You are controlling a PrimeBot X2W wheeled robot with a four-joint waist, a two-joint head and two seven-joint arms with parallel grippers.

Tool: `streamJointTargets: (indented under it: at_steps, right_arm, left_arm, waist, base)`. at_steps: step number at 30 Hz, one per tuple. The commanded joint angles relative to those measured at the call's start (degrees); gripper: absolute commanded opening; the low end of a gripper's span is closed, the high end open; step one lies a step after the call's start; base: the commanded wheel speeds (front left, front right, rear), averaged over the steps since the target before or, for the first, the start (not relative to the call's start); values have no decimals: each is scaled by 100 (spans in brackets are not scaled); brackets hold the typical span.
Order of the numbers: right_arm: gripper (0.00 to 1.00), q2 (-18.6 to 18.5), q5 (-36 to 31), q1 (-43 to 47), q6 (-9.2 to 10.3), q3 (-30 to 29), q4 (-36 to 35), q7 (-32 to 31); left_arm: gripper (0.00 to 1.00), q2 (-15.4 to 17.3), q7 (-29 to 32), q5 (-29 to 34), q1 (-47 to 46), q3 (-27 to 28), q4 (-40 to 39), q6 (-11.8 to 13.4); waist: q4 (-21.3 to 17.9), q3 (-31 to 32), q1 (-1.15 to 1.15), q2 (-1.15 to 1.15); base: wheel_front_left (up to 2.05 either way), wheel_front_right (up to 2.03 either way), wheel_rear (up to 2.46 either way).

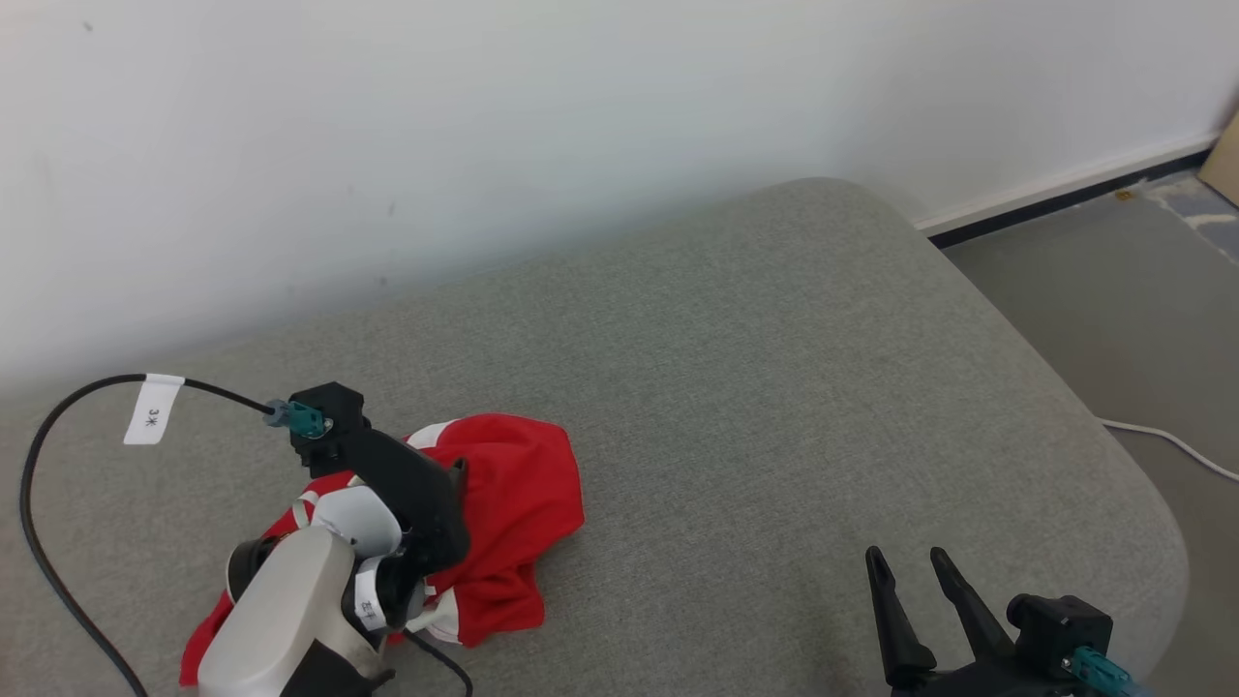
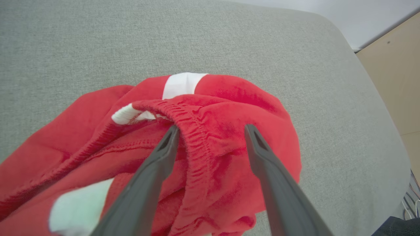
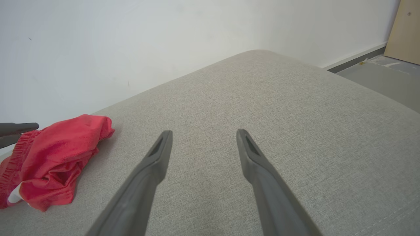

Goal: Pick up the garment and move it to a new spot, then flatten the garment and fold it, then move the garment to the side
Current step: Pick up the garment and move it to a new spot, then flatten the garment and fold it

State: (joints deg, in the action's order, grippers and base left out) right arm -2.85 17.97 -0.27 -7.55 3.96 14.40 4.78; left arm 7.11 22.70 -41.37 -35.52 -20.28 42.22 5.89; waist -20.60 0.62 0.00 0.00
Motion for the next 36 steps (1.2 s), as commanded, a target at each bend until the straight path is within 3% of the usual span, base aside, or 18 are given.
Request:
streamJointTargets:
  at_steps: [1, 3, 4, 5, 6, 12, 20, 24, 30, 36]
  right_arm:
    - [100, -6, -3, -73, 12, 15, 5, 1]
    - [100, -6, 7, -77, 12, 33, 8, 12]
    - [100, -6, 11, -77, 12, 42, 8, 17]
    - [100, -6, 11, -83, 12, 65, 17, 16]
    - [100, -6, 10, -89, 12, 69, 24, 14]
    - [100, -7, -14, -71, 12, 37, 38, 10]
    - [100, -7, -20, -101, 12, -5, 58, 18]
    - [100, -7, -32, -40, 12, -88, 51, 35]
    - [100, -7, -17, 16, 12, -132, 37, 42]
    - [100, -10, 36, 53, 12, -169, 35, 32]
  left_arm:
    - [100, 30, -36, 7, -61, 16, 67, 31]
    - [100, 81, -113, 56, -144, 43, 145, 92]
    - [89, 99, -155, 75, -173, 45, 203, 105]
    - [14, 102, -242, 90, -237, 39, 279, 64]
    - [0, 102, -281, 104, -265, 29, 312, 22]
    - [0, 23, -1034, 272, -623, -80, 209, -253]
    - [0, -290, -2088, 404, -1489, -325, -411, -874]
    - [0, -379, -2404, 334, -1785, -463, -840, -989]
    - [0, -374, -2441, 215, -1603, -697, -1334, -1079]
    - [0, 119, -2062, 170, -362, -979, -1635, -1063]
  waist:
    - [-122, -55, 0, 0]
    - [-143, -61, 0, 0]
    - [-152, -64, 0, 0]
    - [-165, -69, 0, 0]
    - [-167, -71, 0, 0]
    - [-118, -74, 0, 0]
    - [-8, -9, 0, 0]
    - [134, 27, 0, 0]
    - [462, 72, 0, 0]
    - [846, 40, 0, 0]
  base:
    - [0, 0, 0]
    - [0, 0, 0]
    - [0, 0, 0]
    - [0, 0, 0]
    - [0, 0, 0]
    - [0, 0, 0]
    - [0, 0, 0]
    - [0, 0, 0]
    - [0, 0, 0]
    - [0, 0, 0]
